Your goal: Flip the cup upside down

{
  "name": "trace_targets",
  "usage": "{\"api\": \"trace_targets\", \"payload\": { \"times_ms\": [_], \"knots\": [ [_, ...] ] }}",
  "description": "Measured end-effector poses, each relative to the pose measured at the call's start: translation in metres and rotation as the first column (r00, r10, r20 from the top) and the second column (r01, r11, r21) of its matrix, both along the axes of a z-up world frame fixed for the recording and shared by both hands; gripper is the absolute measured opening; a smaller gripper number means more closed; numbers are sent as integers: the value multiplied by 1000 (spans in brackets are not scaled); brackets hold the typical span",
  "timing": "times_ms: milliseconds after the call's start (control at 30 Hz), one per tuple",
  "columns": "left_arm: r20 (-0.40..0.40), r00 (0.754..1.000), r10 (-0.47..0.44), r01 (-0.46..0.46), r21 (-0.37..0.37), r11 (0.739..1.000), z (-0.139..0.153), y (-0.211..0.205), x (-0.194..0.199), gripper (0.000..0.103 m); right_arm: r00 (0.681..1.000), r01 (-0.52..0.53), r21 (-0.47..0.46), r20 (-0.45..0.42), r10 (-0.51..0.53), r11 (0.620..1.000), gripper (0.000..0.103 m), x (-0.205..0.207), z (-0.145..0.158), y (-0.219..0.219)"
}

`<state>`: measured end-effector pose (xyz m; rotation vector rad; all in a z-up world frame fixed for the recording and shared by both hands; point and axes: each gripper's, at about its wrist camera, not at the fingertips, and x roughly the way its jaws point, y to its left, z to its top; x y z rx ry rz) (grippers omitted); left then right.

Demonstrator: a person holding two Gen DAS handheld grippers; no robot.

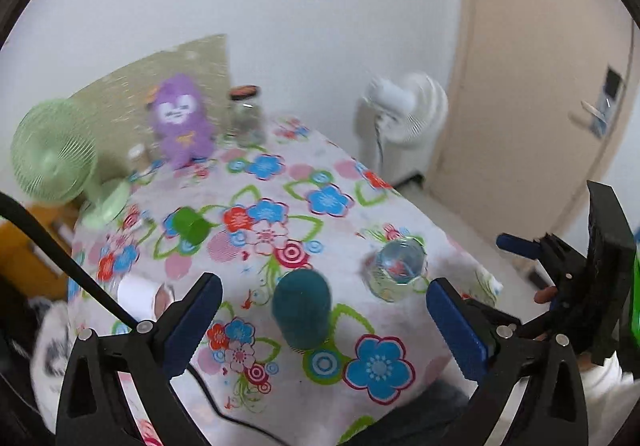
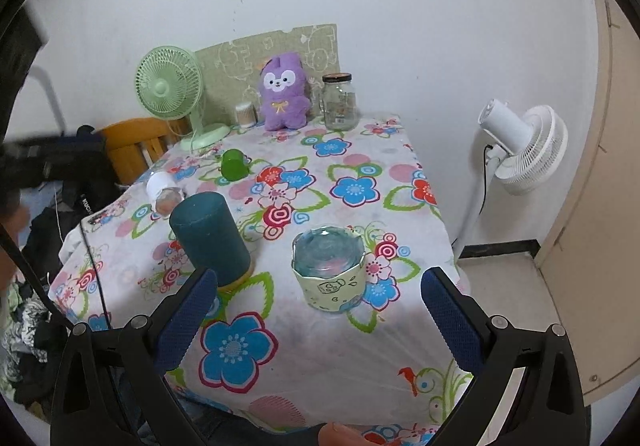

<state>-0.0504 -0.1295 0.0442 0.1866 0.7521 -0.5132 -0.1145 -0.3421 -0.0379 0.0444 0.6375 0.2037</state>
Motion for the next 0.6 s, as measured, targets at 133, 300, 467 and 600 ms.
{"api": "trace_targets", "payload": {
  "times_ms": [133,300,467,600],
  "knots": [
    [47,995,88,-84,-75,994,-23,24,-19,103,1000,2,-22,-7,-2,1000,103,1,-1,11],
    [57,986,157,-151,-101,983,-57,38,-32,103,1000,-2,-48,-13,2,999,103,1,-3,23],
    [70,977,200,-192,-105,976,-77,46,-39,103,1000,-3,-66,-24,2,998,103,5,-5,30],
    [42,978,205,-197,-145,970,-86,52,-38,103,999,-11,-59,-38,9,998,103,9,-6,34]
  ]
}}
